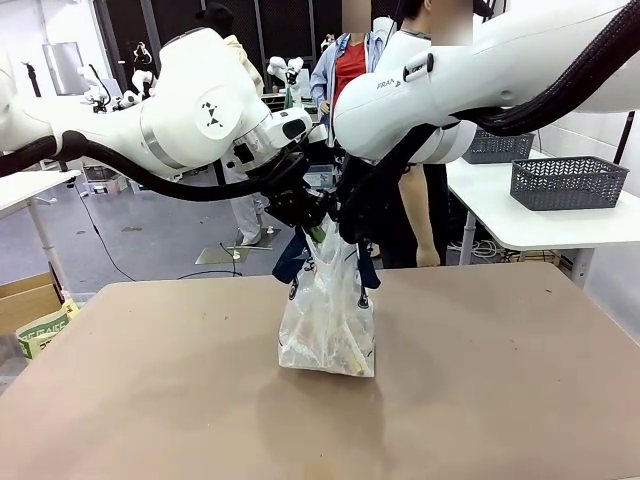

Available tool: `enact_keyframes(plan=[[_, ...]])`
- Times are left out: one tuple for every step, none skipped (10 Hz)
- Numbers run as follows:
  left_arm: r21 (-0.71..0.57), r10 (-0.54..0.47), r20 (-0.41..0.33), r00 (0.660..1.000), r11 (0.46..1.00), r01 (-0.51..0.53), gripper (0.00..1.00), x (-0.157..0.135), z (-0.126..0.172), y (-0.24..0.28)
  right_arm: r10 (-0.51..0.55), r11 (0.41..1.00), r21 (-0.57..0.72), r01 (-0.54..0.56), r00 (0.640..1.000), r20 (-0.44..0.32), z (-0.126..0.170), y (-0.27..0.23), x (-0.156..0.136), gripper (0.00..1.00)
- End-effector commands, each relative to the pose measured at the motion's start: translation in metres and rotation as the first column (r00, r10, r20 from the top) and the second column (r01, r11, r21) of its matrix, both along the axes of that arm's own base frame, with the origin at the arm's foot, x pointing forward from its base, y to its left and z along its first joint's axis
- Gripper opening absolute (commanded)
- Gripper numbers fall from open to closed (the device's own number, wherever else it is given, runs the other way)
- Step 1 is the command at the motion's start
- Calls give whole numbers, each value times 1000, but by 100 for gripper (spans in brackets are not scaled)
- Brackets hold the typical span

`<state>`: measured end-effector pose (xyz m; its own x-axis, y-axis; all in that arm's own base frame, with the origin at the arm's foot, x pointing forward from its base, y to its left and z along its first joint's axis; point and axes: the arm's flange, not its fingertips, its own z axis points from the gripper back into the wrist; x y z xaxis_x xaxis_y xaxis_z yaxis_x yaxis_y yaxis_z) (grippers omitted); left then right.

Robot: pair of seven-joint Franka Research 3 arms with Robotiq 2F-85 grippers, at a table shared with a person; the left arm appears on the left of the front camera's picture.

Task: Transfer purchased items from the store into the shopping bag.
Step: Move the Reusable shopping bag to the right side of the table.

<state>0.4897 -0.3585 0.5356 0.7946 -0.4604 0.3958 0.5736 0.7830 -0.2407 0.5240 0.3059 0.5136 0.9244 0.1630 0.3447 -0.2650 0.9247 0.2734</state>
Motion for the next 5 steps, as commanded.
enact_keyframes(plan=[[1,-7,5,1000,1000,7,0,1,1,1,13,999,38,-14,1000,6,1,2,7,0],[0,0,0,1000,1000,0,20,0,0,0,9,999,38,-9,1000,1,0,1,9,0],[-13,-21,-2,1000,1000,21,39,-2,-1,0,8,999,41,-8,1000,-2,-1,1,10,0],[-36,-41,-1,999,998,41,59,-6,-3,2,9,999,42,-9,1000,-4,-1,1,12,0],[-68,-55,-5,998,996,54,79,-11,-6,6,2,999,39,-2,1000,-6,-2,0,12,0]])
